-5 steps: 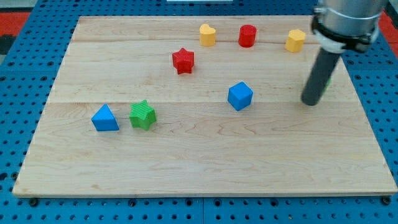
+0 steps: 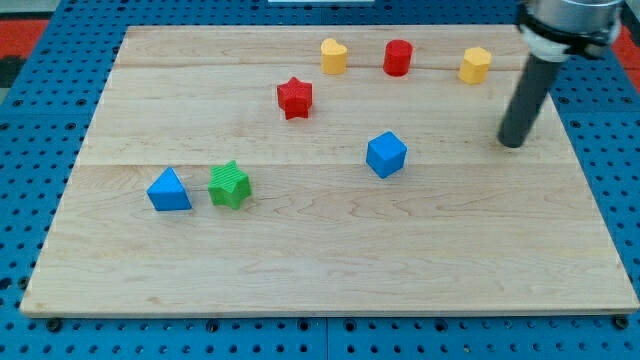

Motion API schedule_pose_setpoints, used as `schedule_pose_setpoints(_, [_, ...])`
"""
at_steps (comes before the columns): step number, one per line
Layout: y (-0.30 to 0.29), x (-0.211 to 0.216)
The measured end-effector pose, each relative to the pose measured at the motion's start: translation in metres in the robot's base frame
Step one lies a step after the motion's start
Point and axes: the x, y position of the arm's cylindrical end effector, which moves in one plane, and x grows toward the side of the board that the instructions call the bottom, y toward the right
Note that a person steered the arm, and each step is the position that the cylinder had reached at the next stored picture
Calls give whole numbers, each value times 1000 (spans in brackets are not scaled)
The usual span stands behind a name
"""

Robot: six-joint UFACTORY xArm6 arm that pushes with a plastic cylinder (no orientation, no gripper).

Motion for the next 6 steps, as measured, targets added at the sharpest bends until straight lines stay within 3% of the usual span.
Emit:
schedule_pose_setpoints(1, [26, -4])
schedule_pose_setpoints(3, [4, -92])
schedule_pose_setpoints(5, [-9, -145])
schedule_pose_setpoints(6, [12, -117])
